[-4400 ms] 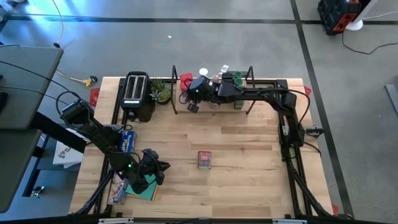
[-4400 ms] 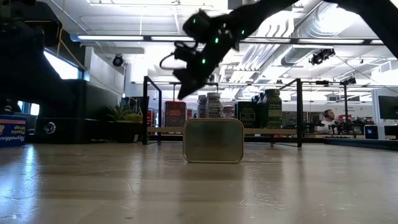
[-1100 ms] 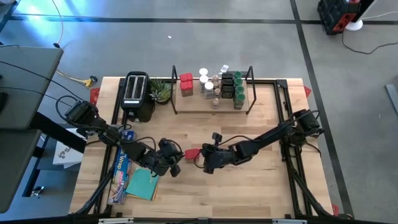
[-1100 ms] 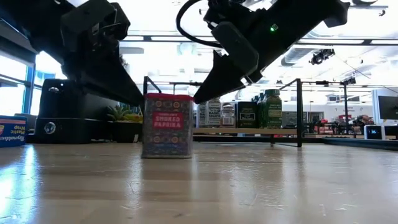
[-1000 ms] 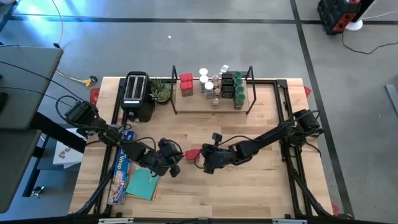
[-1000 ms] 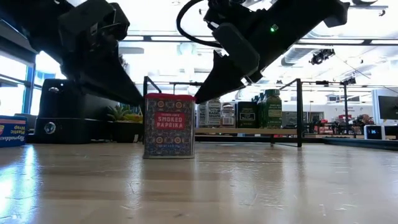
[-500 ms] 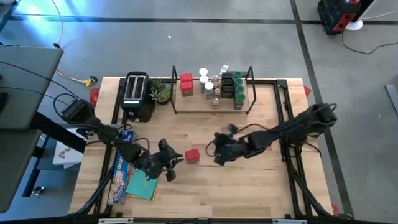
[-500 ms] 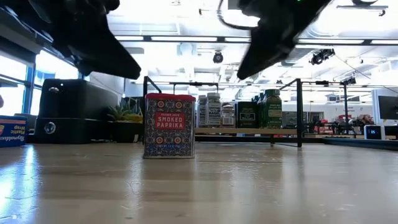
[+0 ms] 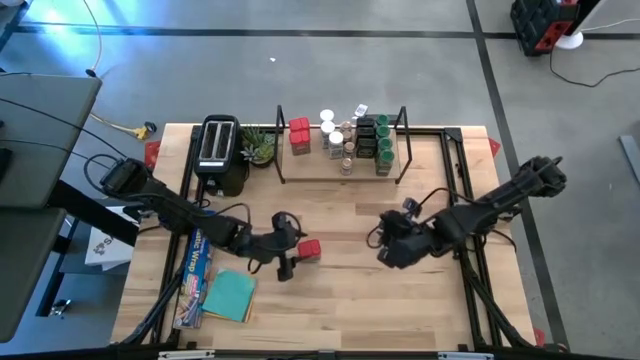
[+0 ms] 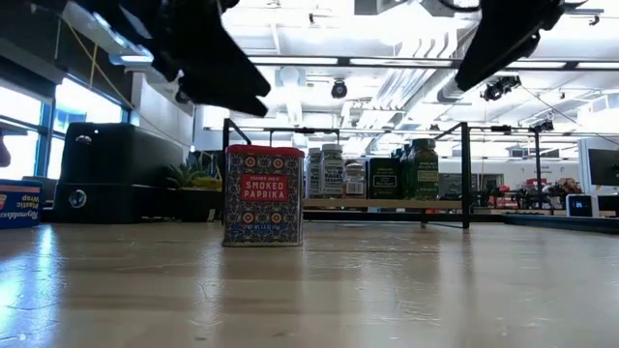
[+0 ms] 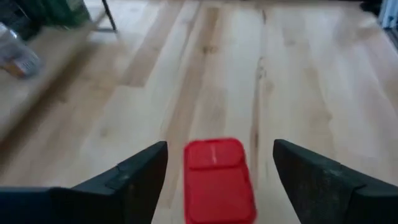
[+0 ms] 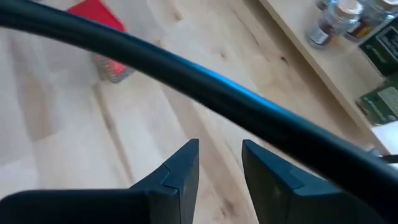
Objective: Shelf spices
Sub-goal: Put the red seasoning can on the shelf aligned with the other red seasoning cans, then adjust the white seasoning bottle, then return to Home Position
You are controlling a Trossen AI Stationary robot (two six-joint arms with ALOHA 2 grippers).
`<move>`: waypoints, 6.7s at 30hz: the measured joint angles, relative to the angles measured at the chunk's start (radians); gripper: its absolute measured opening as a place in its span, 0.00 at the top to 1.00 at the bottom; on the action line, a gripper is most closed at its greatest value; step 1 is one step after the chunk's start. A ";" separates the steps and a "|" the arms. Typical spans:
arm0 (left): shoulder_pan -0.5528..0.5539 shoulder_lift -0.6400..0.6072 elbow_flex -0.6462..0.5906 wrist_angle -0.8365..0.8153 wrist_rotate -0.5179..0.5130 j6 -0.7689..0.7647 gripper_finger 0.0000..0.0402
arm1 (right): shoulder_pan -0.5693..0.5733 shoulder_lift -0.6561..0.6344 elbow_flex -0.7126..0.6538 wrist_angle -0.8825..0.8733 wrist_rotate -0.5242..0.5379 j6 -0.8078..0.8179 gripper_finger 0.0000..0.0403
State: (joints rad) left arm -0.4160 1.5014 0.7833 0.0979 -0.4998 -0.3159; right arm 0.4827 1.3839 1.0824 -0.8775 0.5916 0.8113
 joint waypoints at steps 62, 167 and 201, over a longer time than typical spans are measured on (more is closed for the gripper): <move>0.738 0.174 0.457 -0.569 0.218 0.695 0.39 | 0.068 0.051 -0.001 0.059 0.048 -0.034 0.71; 0.415 -0.056 0.564 -0.940 -0.348 0.413 0.36 | -0.925 0.404 0.148 0.657 -0.386 -0.690 1.00; -0.155 -0.749 -0.240 -0.360 -0.427 -0.171 0.45 | -0.416 -1.034 -0.696 0.680 -0.465 -0.423 1.00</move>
State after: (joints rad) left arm -0.5710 0.7528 0.5436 -0.2619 -0.9264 -0.4871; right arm 0.0664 0.3503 0.3867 -0.1970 0.1266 0.3883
